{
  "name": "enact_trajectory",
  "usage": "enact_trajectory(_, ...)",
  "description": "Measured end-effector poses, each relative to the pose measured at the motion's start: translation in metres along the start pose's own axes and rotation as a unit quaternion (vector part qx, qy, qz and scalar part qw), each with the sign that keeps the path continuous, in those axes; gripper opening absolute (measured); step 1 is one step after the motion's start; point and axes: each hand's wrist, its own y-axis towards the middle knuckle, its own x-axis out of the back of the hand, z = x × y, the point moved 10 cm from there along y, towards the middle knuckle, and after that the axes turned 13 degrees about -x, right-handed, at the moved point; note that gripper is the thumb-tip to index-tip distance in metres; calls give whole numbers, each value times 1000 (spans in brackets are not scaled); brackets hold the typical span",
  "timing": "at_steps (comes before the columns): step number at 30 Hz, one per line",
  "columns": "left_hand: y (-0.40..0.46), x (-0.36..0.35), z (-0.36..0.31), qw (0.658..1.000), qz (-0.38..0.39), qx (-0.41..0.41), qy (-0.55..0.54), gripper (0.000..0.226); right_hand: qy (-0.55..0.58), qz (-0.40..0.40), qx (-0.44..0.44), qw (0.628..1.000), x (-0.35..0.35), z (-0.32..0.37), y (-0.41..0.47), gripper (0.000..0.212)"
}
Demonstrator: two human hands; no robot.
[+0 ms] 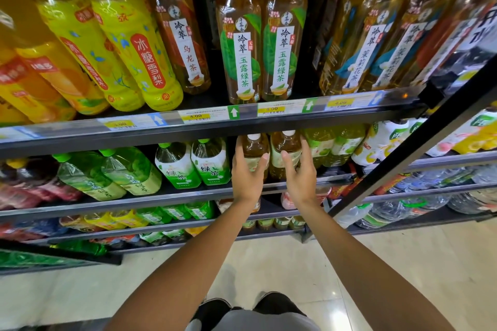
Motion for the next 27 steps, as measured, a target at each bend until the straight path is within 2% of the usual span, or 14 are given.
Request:
enact_trajectory(6, -5, 0, -12, 999, -39, 7, 29, 76, 20, 1, -11, 1000, -2, -8, 2, 61)
enact_trajectory(10, -20, 2, -31, 992, 2, -73, 99, 75, -67, -16, 75, 995, -1, 3, -21, 66)
enact_trajectory(12, -31, -1, -41, 974, 33, -158, 160, 71, -103, -6, 117, 988, -7, 1, -34, 72)
enact_trajectory(14, -38, -8, -37, 949, 77, -208, 225, 71, -134, 6, 139, 981, -13, 0, -40, 76)
enact_trajectory(17, -37, -7, -25, 930, 111, -203, 285, 73, -180, -2, 151, 972, -12, -2, -40, 78)
enact_trajectory(21, -43, -11, -29, 894, 160, -254, 333, 79, -225, 2, 201, 953, -12, -2, -37, 72)
enact_trajectory(27, -40, -11, -23, 878, 193, -243, 364, 85, -255, 21, 203, 945, -11, -1, -35, 77)
